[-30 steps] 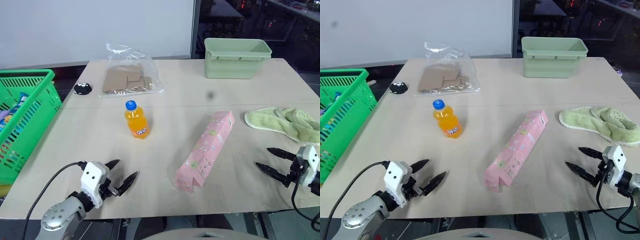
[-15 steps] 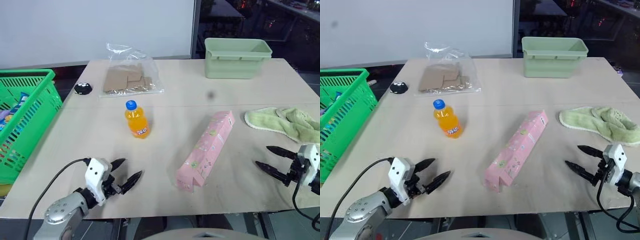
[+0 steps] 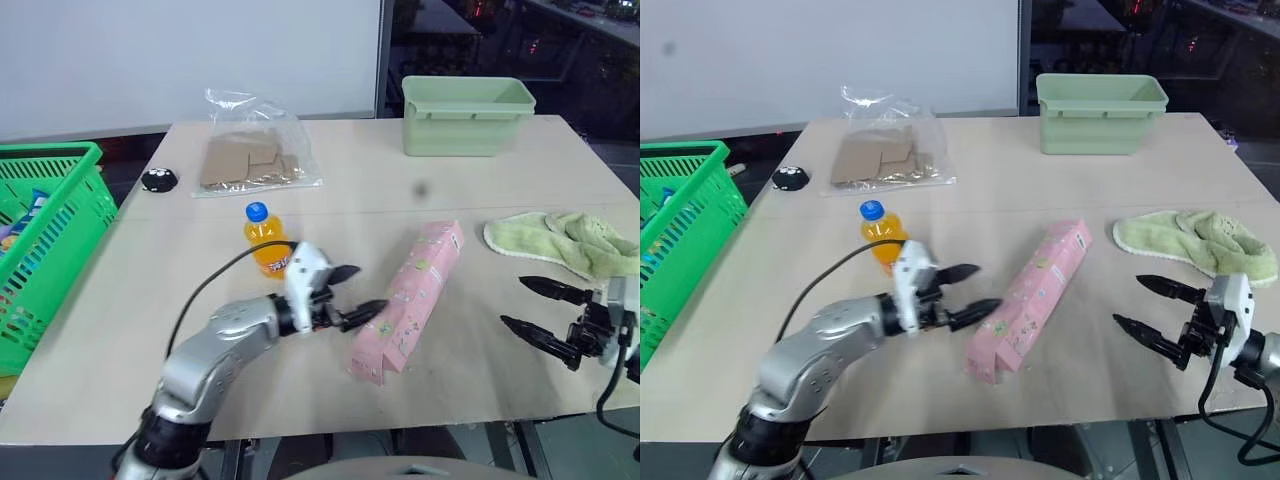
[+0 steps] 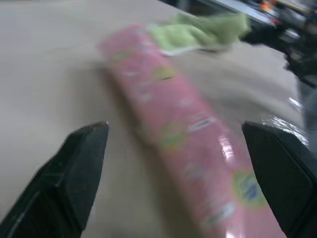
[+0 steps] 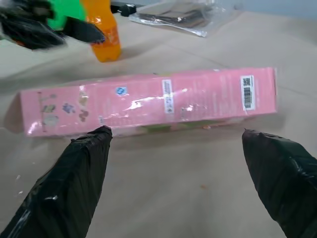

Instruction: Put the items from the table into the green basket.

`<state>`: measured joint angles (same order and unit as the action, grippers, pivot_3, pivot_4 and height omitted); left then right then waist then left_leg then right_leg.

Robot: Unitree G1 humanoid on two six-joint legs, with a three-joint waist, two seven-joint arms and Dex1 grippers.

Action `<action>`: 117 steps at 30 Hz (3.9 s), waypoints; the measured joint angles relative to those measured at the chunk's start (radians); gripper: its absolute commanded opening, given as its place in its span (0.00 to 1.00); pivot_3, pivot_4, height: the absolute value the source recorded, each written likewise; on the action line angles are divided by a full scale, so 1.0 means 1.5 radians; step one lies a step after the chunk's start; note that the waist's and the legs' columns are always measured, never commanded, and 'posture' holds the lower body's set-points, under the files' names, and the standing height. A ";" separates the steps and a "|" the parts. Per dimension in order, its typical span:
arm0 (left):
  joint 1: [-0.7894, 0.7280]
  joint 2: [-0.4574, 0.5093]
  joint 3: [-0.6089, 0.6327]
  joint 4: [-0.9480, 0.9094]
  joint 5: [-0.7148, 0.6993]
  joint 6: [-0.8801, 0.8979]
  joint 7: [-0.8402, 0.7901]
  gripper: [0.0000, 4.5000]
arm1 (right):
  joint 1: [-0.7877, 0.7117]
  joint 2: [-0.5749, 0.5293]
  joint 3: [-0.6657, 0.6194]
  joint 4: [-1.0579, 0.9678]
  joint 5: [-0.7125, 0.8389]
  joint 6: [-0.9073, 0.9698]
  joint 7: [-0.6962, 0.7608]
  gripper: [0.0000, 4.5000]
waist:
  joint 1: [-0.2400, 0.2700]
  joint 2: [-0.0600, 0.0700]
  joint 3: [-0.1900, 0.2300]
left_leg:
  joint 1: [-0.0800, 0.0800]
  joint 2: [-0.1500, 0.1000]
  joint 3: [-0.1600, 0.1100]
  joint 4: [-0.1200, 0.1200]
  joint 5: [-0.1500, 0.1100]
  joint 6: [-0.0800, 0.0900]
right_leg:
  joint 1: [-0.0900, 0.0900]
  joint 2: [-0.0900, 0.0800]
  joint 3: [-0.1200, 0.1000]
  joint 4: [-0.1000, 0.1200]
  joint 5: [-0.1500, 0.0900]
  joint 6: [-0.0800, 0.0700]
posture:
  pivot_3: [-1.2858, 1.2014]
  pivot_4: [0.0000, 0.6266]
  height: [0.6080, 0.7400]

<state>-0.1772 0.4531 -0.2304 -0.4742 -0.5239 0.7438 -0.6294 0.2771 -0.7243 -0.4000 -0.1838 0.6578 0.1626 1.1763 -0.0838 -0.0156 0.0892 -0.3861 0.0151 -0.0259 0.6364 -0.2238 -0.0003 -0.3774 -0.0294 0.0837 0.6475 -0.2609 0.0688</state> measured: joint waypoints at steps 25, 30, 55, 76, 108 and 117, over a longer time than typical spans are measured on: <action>-0.200 -0.144 -0.058 0.008 0.050 0.430 0.219 0.98 | 0.085 0.015 -0.060 -0.052 0.008 0.003 -0.012 1.00 | -0.063 0.000 0.000 | 0.000 -0.003 -0.004 0.000 0.000 0.000 | 0.001 0.000 0.000 0.000 0.000 0.000 | 0.41 0.12 1.00; -0.211 -0.164 -0.064 0.011 0.066 0.471 0.249 0.98 | 0.087 0.015 -0.060 -0.052 0.009 0.003 -0.012 1.00 | -0.065 0.000 0.000 | 0.000 -0.003 -0.004 0.000 0.000 0.000 | 0.001 0.000 0.000 0.000 -0.001 0.001 | 0.41 0.13 1.00; -0.206 -0.211 -0.028 0.016 0.073 0.411 0.244 0.14 | 0.049 0.015 -0.060 -0.044 0.009 0.006 -0.005 1.00 | -0.064 -0.001 0.001 | -0.001 -0.004 -0.004 0.000 0.000 0.000 | 0.001 -0.002 0.000 -0.001 -0.001 0.001 | 0.42 0.10 1.00; -0.424 -0.215 0.059 0.125 0.259 -0.075 0.340 0.14 | -0.185 0.025 -0.059 -0.038 0.148 0.110 -0.105 1.00 | -0.052 0.000 0.001 | -0.005 -0.005 -0.006 0.000 0.000 0.000 | -0.002 -0.002 -0.001 -0.001 0.002 0.005 | 0.46 0.05 1.00; -0.375 0.102 0.274 0.122 0.692 -0.117 0.467 0.14 | -0.590 0.070 0.131 0.146 0.151 0.194 0.039 1.00 | 0.086 -0.003 -0.001 | -0.007 -0.005 -0.012 0.006 0.000 0.000 | -0.002 -0.002 -0.007 0.007 0.005 0.004 | 0.60 0.00 1.00; -0.343 0.070 0.333 0.115 0.721 -0.060 0.522 0.14 | -0.618 0.096 0.151 0.189 0.122 0.194 0.070 1.00 | 0.121 -0.004 -0.002 | -0.007 -0.005 -0.013 0.009 0.000 0.000 | -0.002 -0.002 -0.009 0.009 0.005 0.004 | 0.62 0.00 1.00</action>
<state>-0.6922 0.5581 0.2695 -0.3015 0.5569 0.6531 0.1530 -0.6502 -0.5807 -0.1741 0.0997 0.8416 0.4528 1.2819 0.0970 -0.0213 0.0865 -0.3973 0.0072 -0.0455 0.6492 -0.2231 -0.0004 -0.3805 -0.0325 0.0706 0.6608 -0.2530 0.0750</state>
